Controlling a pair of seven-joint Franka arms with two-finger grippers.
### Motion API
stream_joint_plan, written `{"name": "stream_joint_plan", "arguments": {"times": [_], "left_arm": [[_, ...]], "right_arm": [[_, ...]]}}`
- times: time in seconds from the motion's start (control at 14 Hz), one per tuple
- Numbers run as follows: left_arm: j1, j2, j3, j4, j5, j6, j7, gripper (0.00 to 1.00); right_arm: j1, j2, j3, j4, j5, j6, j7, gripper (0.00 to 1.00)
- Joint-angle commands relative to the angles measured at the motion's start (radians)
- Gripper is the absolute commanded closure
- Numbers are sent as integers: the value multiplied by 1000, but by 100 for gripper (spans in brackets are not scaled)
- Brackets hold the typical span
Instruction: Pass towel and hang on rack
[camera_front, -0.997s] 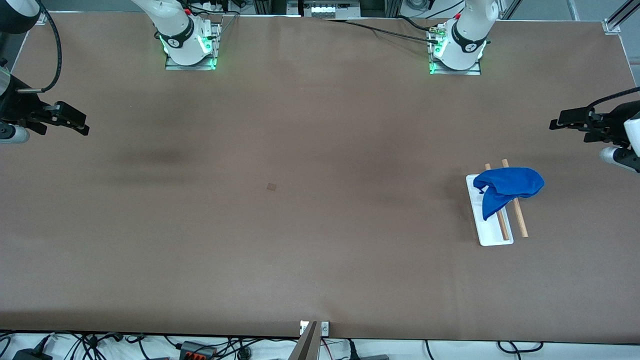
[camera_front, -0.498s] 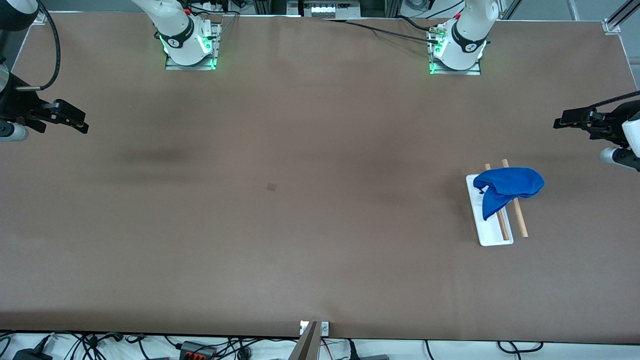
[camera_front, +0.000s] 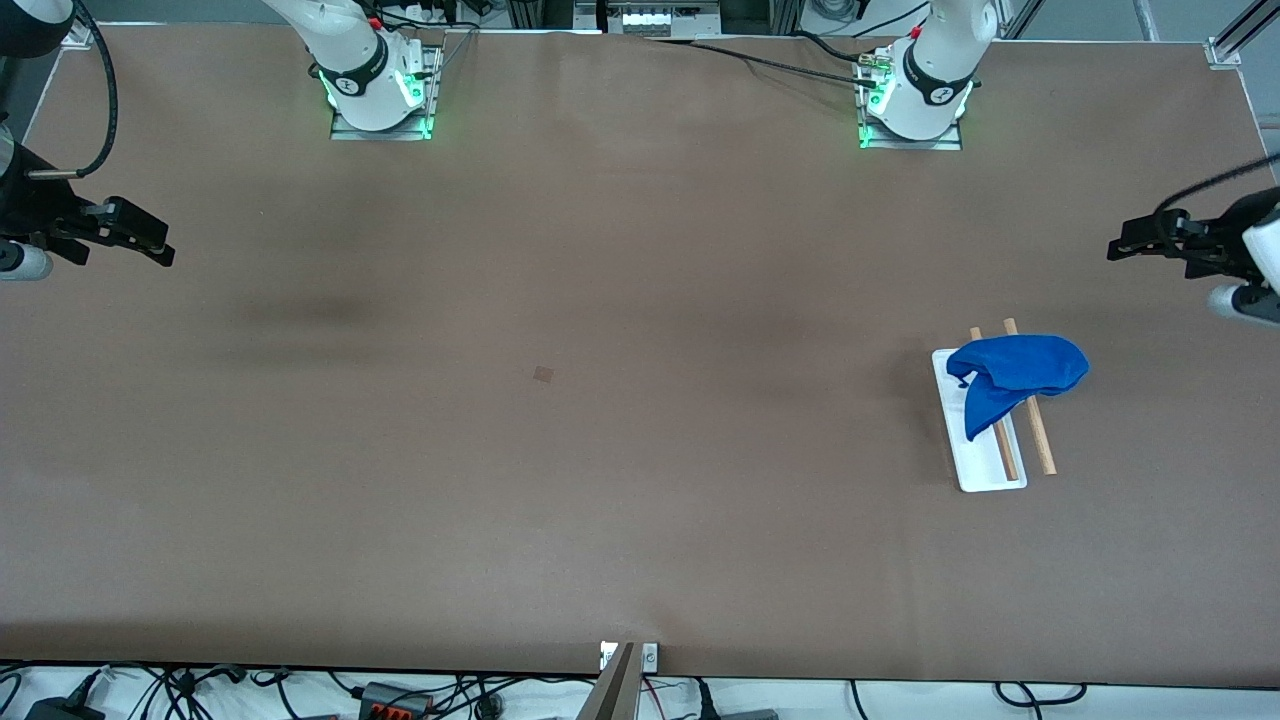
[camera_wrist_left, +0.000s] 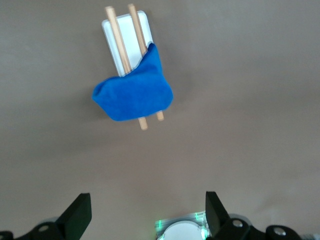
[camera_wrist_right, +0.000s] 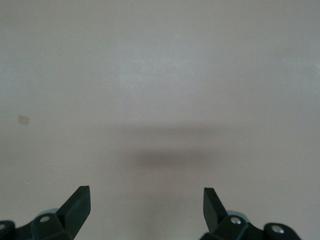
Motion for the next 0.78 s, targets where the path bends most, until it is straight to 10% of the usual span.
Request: {"name": "stream_joint_plan", "arguments": {"times": [0.0, 0.71], "left_arm": [[0, -168, -4, -184, 24, 89, -196, 0], [-58, -244, 0, -271, 38, 80, -326, 0]], "right_arm": [[-15, -11, 15, -3, 0, -9, 2, 0], [-17, -9, 13, -3, 0, -4, 0, 0]]}}
